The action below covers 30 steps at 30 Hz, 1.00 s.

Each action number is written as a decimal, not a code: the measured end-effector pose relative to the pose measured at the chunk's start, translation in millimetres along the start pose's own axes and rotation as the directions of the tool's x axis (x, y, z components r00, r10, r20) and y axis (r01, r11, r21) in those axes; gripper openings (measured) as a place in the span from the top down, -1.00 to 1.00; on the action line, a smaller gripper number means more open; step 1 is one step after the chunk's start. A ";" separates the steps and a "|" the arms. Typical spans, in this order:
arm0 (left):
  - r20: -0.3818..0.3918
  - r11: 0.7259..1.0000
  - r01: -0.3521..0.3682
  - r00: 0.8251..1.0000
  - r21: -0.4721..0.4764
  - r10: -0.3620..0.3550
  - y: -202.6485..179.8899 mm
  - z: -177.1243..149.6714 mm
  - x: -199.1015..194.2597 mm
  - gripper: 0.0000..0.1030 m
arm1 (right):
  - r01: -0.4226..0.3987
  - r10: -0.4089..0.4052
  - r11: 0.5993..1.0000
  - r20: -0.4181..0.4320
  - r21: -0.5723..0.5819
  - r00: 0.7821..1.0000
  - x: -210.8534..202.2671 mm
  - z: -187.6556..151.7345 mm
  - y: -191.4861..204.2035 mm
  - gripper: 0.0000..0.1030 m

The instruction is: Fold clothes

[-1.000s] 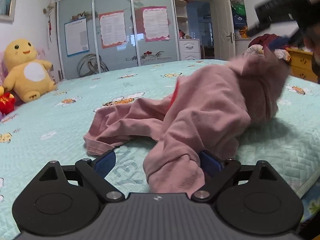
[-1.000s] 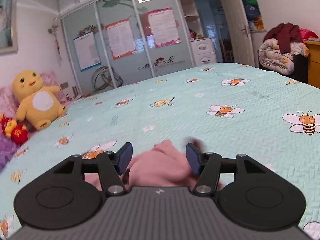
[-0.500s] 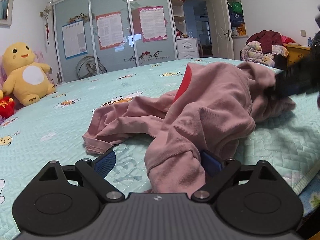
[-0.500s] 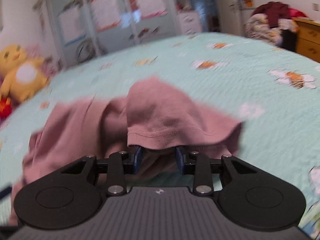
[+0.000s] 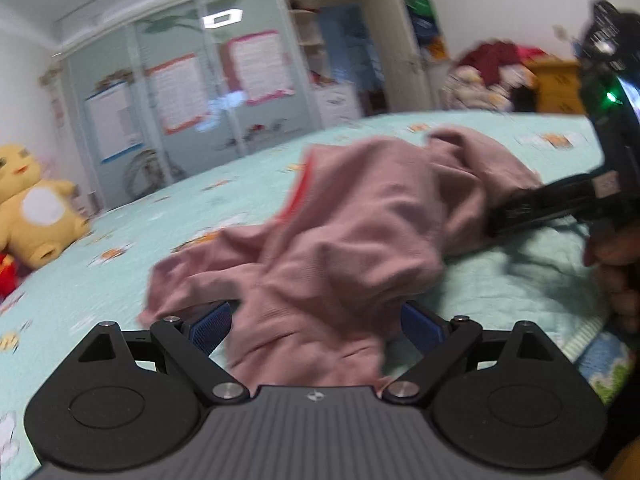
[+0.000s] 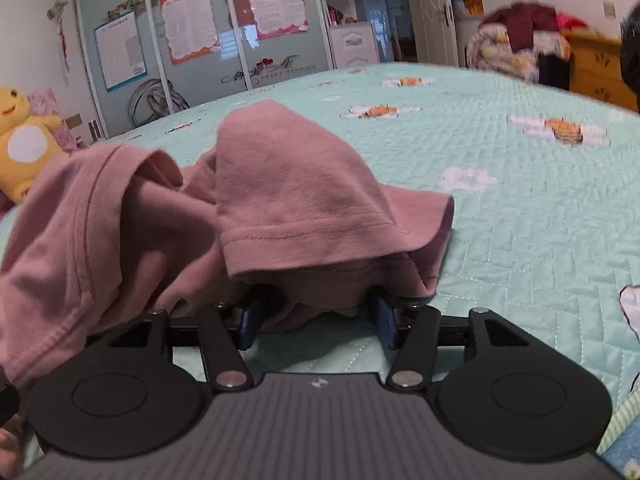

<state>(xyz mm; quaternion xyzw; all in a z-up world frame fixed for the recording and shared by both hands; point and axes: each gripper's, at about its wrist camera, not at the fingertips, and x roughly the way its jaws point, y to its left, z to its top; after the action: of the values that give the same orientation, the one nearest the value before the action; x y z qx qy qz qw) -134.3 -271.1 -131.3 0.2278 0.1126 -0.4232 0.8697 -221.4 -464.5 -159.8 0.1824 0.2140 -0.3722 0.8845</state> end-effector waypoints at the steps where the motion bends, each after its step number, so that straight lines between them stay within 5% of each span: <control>1: -0.010 1.000 0.000 1.000 0.013 0.000 -2.4 2.3 5.8 -0.85 | 0.003 -0.003 1.000 0.000 -0.006 1.000 0.3 0.8 -0.6 -0.13; 4: -0.045 1.000 -0.004 0.999 -0.017 0.003 2.4 9.9 20.9 -0.73 | 0.001 -0.001 1.000 0.001 -0.006 1.000 1.2 2.1 -4.4 -0.14; 6: -0.053 0.998 -0.001 0.999 -0.067 -0.003 15.0 18.3 25.2 0.04 | -0.009 0.009 1.000 -0.001 0.011 1.000 1.3 3.0 -7.9 -0.15; 9: -0.024 0.991 -0.018 1.000 -0.134 0.015 38.3 38.6 22.6 0.42 | -0.020 0.020 0.999 -0.003 0.030 1.000 1.1 4.8 -12.1 -0.16; 16: 0.187 0.977 -0.038 0.979 -0.211 0.078 85.1 112.9 -7.9 0.54 | -0.033 0.033 0.999 -0.005 0.039 0.999 -0.2 7.2 -12.2 -0.25; 19: 0.194 0.967 -0.112 0.968 -0.231 0.159 103.3 136.0 -1.3 0.46 | -0.031 0.032 0.999 -0.006 0.034 0.999 0.8 7.3 -12.3 -0.25; 21: 0.144 0.957 -0.159 0.969 -0.244 0.198 113.9 139.5 12.5 0.21 | -0.032 0.032 0.999 -0.004 0.029 0.999 0.8 6.3 -12.5 -0.26; 23: 0.074 0.946 -0.163 0.979 -0.279 0.190 120.0 129.9 21.6 0.18 | -0.034 0.034 0.999 -0.004 0.031 0.999 1.0 6.3 -13.5 -0.27; 27: -0.030 0.927 -0.226 0.973 -0.299 0.228 117.7 90.3 28.4 -0.59 | -0.031 0.031 0.999 -0.005 0.025 1.000 1.8 5.7 -12.6 -0.28; 30: -0.121 0.903 -0.271 0.962 -0.333 0.244 128.8 61.9 32.5 -0.60 | -0.028 0.028 0.999 -0.004 0.017 1.000 2.0 4.9 -11.8 -0.28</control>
<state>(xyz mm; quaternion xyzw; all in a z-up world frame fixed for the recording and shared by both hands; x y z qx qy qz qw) -12.7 -254.4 -51.2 0.1003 0.1875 -0.2690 0.9394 -227.6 -475.7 -158.5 0.1937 0.2100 -0.3613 0.8876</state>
